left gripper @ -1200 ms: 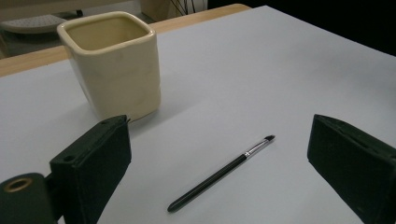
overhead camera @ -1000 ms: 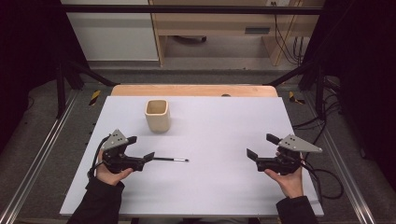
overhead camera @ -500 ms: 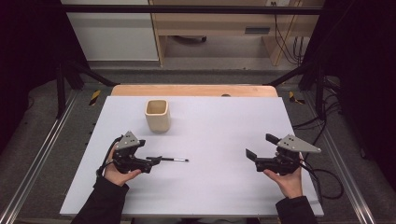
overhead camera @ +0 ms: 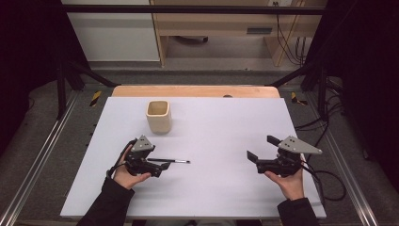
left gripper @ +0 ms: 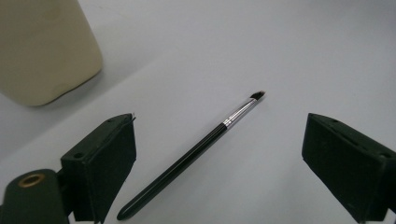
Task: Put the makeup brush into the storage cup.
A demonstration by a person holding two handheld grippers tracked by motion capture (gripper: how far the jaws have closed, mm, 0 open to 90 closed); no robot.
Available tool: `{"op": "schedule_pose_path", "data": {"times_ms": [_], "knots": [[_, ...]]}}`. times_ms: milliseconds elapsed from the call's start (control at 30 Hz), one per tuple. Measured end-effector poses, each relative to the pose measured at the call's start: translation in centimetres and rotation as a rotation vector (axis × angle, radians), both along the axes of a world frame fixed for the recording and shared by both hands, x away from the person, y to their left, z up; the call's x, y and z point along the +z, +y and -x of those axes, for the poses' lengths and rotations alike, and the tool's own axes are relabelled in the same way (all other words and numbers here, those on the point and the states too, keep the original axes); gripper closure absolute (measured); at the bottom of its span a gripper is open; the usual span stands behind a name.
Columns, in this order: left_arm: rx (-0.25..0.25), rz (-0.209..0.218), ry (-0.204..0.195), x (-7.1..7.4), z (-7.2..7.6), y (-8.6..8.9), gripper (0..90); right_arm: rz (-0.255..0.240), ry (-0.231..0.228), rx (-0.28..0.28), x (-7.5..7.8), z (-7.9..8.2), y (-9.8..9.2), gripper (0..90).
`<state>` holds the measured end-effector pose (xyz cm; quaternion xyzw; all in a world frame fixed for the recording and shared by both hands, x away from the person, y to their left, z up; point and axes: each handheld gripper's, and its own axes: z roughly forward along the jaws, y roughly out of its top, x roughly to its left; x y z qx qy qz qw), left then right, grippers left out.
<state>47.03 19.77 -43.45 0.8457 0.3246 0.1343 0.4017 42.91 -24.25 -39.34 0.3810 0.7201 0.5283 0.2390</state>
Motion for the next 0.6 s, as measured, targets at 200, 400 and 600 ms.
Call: {"op": "schedule_pose_path", "data": {"times_ms": [200,400,600], "knots": [[-0.012,-0.03,0.02,-0.8,-0.4,-0.8,12.0,0.0,0.002,-0.002,0.0,0.0,0.1,5.2],[-0.023,-0.058,0.044,-1.6,-0.9,-1.7,15.9,-0.002,0.002,0.0,0.0,0.0,0.1,5.2],[-0.037,-0.086,0.047,-2.2,-1.2,-2.2,24.3,0.003,-0.002,0.007,0.1,0.0,0.1,5.2]]}}
